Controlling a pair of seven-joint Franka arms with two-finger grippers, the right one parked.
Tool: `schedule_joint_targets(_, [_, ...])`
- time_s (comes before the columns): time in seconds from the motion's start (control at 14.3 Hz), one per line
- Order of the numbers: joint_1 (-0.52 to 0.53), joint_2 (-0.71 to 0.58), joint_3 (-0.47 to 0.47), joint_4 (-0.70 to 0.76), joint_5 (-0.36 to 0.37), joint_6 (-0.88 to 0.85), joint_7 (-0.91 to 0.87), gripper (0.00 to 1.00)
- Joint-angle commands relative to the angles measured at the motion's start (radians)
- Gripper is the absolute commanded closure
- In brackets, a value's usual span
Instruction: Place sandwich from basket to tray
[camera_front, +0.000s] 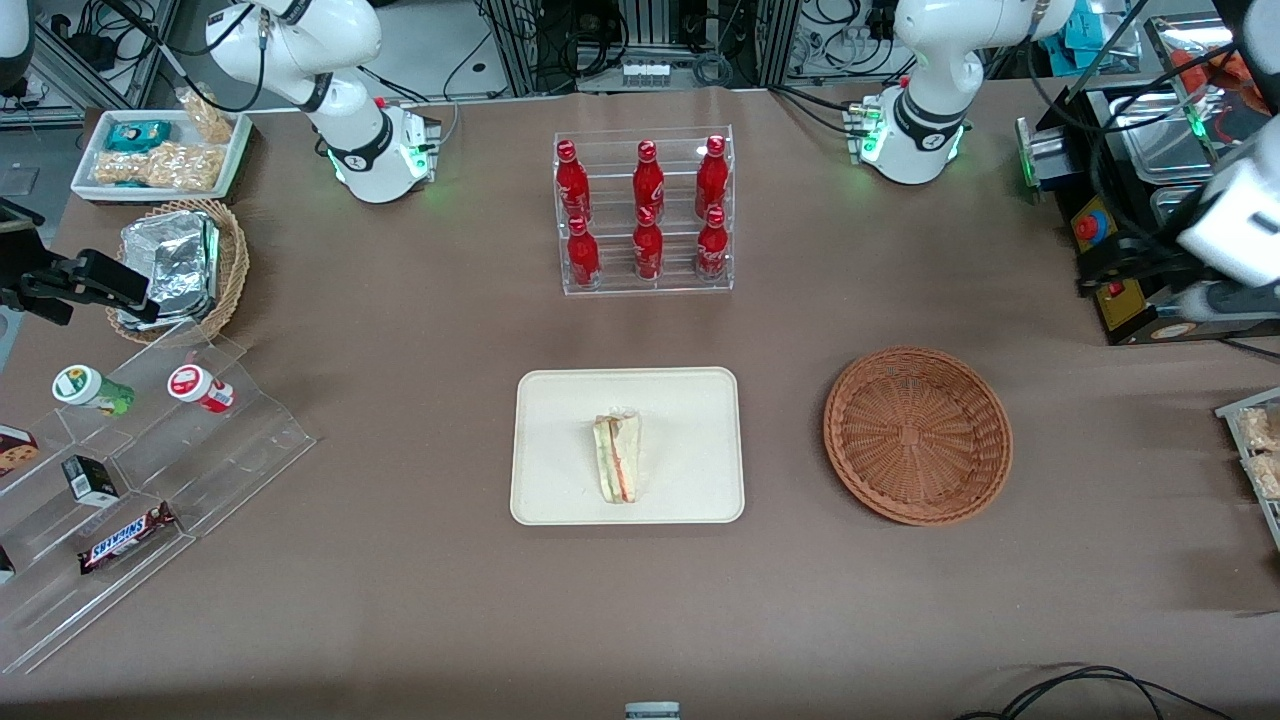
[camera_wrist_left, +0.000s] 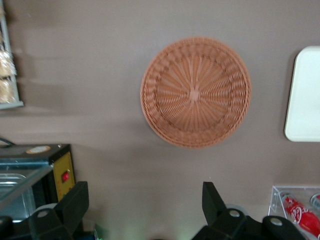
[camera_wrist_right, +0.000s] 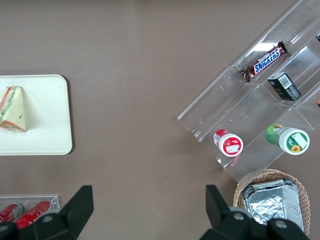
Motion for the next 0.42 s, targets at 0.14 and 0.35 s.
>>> schedule_joint_targets(0.14, [-0.081,0.04,0.096,0.087,-0.018,-0.011,0.014,0.0])
schedule_joint_targets(0.35, [-0.081,0.034,0.125,0.086,-0.067,-0.014,0.014,0.0])
